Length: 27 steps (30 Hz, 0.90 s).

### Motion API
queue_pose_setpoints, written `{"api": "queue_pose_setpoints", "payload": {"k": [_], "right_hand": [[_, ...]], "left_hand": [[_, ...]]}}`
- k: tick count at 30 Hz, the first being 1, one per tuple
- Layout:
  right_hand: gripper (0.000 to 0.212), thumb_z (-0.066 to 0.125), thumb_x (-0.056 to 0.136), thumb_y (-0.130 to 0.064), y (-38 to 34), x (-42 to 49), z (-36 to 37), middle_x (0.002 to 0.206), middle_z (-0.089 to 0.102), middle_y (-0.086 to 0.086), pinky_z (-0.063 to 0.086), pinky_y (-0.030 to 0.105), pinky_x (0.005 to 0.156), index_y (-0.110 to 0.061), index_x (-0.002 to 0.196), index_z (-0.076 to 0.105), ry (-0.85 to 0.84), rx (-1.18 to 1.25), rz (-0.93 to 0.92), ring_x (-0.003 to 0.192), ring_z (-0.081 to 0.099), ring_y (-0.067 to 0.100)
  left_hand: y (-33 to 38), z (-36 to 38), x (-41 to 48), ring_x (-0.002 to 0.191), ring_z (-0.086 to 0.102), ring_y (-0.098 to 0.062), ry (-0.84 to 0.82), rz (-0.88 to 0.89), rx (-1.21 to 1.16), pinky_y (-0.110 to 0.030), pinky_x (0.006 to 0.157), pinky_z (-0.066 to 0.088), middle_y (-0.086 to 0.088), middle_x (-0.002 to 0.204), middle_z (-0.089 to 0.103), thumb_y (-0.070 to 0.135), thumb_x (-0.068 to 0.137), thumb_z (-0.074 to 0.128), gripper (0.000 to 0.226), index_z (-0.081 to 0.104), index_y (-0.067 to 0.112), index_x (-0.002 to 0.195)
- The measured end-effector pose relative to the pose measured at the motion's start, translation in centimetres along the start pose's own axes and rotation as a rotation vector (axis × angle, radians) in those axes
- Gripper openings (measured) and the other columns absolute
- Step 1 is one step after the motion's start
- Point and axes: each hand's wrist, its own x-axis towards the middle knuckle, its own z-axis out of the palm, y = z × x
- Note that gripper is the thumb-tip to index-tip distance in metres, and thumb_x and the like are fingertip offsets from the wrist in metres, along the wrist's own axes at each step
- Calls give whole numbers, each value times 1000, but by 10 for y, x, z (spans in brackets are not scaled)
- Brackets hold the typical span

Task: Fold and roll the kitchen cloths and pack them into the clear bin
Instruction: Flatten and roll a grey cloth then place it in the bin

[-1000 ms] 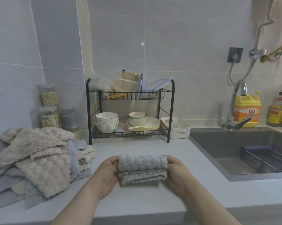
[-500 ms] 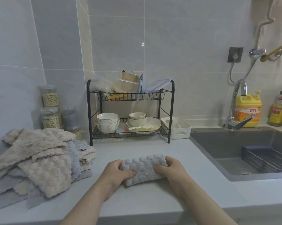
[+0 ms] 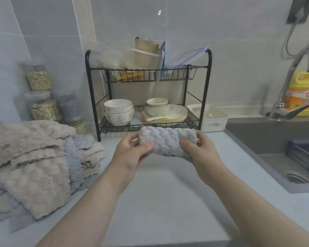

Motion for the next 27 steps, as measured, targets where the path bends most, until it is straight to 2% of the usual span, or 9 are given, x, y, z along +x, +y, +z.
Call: {"api": "queue_pose_setpoints", "payload": {"k": [3,6,9,13,18,21,24,27], "right_hand": [[29,63,86,-1,-1,29,7,111,69,15,56,43,89,-13,113,63,-9,57,7,100,68,30],[35,63,80,-3,-5,50,12,112,68,19,52,46,94,-11,113,65,-22,71,26,106,64,36],[41,65,74,-6,-15,65,18,108,70,18,52,48,94,-9,114,65,26,90,81,104,66,36],[32,68,81,2,-53,73,28,103,73,15,54,46,92,-9,110,67,100,99,165,100,68,34],[40,71,77,-1,-124,70,36,109,70,18,53,45,93,-7,115,65,150,135,252,102,67,36],[37,68,80,2,-165,59,37,109,70,18,53,45,94,-7,115,64,169,93,264,103,66,37],[40,69,74,-3,-206,41,35,109,69,19,54,46,92,-9,113,64,221,83,252,100,66,38],[34,68,80,4,-245,18,29,104,69,18,58,40,80,-11,110,62,301,24,172,86,67,31]], "left_hand": [[4,-1,29,73,70,-12,41,22,12,-22,64,55,-5,87,72,-12,79,63,36,58,14,103],[8,-2,50,80,70,-15,39,-21,26,-24,73,56,-7,91,73,-14,80,60,33,62,7,105],[21,0,61,80,70,-15,20,-101,11,-22,74,57,-7,89,74,-14,82,57,25,67,4,96],[53,12,70,80,71,-18,68,-195,-42,-23,71,58,-9,87,74,-15,82,54,24,67,2,95],[121,36,71,87,70,-19,7,-237,-65,-30,80,58,-8,93,74,-12,79,59,29,66,7,100],[155,49,66,91,69,-19,-49,-248,-45,-29,79,58,-8,98,73,-12,82,55,31,65,6,105],[187,64,53,94,67,-21,-57,-256,-70,-27,78,58,-12,107,69,-11,84,54,36,59,4,116],[215,83,39,83,70,-16,-45,-215,-101,-27,71,58,-7,97,71,-8,81,61,35,58,12,110]]}}
